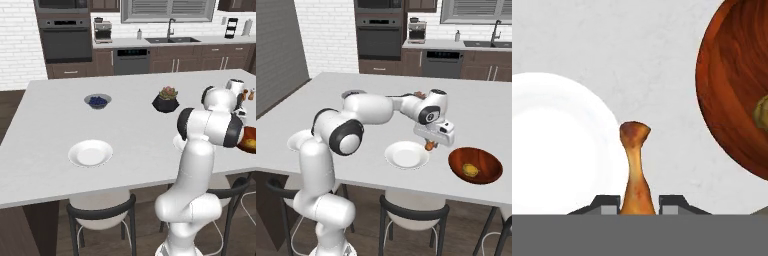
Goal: Pick the chicken drumstick and squash from their plates and place them in the bowl. Then put the bowl in the fridge.
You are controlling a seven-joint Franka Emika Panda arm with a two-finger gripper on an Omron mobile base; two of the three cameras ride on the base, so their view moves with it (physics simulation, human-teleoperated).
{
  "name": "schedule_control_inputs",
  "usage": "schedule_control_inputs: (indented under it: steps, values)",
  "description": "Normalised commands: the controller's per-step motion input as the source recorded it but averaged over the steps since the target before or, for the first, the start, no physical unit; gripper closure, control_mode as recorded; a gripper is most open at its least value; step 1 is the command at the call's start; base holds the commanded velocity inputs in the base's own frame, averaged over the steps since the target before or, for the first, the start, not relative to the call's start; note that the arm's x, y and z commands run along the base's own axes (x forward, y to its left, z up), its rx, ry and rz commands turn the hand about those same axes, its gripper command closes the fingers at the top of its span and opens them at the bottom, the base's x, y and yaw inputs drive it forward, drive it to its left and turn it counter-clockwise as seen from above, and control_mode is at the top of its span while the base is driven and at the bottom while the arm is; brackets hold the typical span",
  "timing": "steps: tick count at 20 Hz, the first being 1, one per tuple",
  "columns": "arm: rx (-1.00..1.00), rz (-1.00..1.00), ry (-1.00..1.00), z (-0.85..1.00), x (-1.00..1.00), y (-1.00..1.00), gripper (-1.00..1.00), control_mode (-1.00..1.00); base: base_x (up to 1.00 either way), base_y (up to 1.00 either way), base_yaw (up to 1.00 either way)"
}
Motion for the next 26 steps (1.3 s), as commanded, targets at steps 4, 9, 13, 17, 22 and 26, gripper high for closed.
schedule_control_inputs:
  steps: [4, 9, 13, 17, 22, 26]
  values:
    - [-0.02, -0.1, 0.0, -0.37, -0.21, -0.83, 1.0, -1.0, 0.0, 0.0, 0.0]
    - [-0.1, -0.08, 0.0, -0.34, -0.4, -0.26, 1.0, -1.0, 0.0, 0.0, 0.0]
    - [-0.03, -0.03, 0.0, -0.02, -0.06, -0.21, 1.0, -1.0, 0.0, 0.0, 0.0]
    - [0.0, 0.0, 0.0, 0.0, 0.03, -0.31, 1.0, -1.0, 0.0, 0.0, 0.0]
    - [0.0, 0.0, 0.0, 0.0, 0.11, -0.31, 1.0, -1.0, 0.0, 0.0, 0.0]
    - [0.0, 0.0, 0.0, -0.01, 0.03, -0.21, 1.0, -1.0, 0.0, 0.0, 0.0]
